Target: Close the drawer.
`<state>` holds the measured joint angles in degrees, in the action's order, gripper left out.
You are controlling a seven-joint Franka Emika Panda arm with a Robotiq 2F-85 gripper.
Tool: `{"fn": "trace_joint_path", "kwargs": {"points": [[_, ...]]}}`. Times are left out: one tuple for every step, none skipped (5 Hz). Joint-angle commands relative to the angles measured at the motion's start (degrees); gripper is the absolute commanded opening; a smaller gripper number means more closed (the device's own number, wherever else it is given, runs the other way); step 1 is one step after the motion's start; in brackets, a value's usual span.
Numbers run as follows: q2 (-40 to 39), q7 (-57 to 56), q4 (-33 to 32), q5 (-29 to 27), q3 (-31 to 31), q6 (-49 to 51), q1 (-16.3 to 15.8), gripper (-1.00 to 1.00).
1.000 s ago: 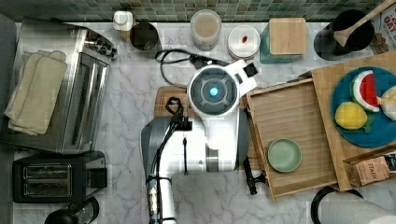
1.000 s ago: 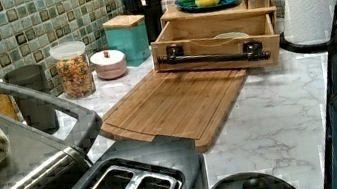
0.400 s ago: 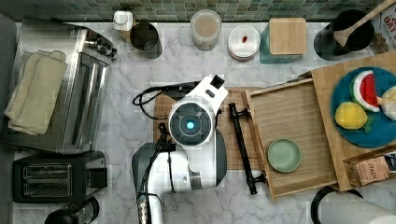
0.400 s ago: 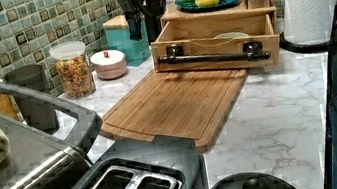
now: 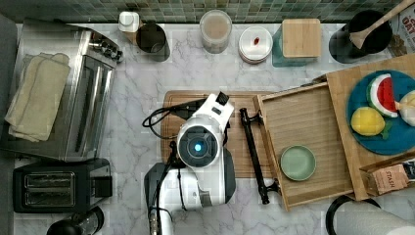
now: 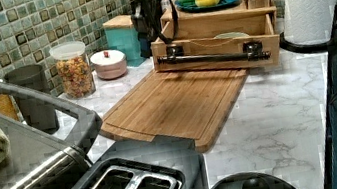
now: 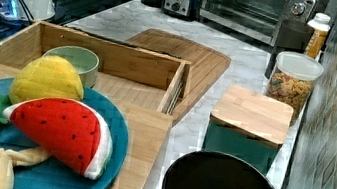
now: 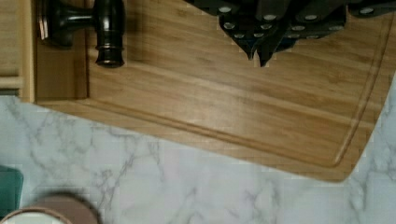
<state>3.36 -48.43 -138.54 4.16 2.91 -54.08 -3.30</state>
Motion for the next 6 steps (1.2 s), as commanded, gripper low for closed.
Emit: {"fn": "trace_joint_path", "kwargs": {"points": [[4.34, -4.54, -9.08, 5.35, -2.20, -0.59, 2.28, -1.00], [5.61, -6.09, -11.81, 7.28, -3.79, -3.85, 3.27, -1.00], [4.59, -9.61, -11.61, 6.54, -6.11, -5.32, 3.40, -1.00], [3.47, -12.98, -10.82, 6.35, -8.60, -6.13, 3.74, -1.00], [1.83, -19.05, -8.21, 4.73, -11.51, -4.57, 4.04, -1.00], [-0.98, -24.91, -5.66, 1.79, -13.20, -3.90, 5.39, -1.00]]}}
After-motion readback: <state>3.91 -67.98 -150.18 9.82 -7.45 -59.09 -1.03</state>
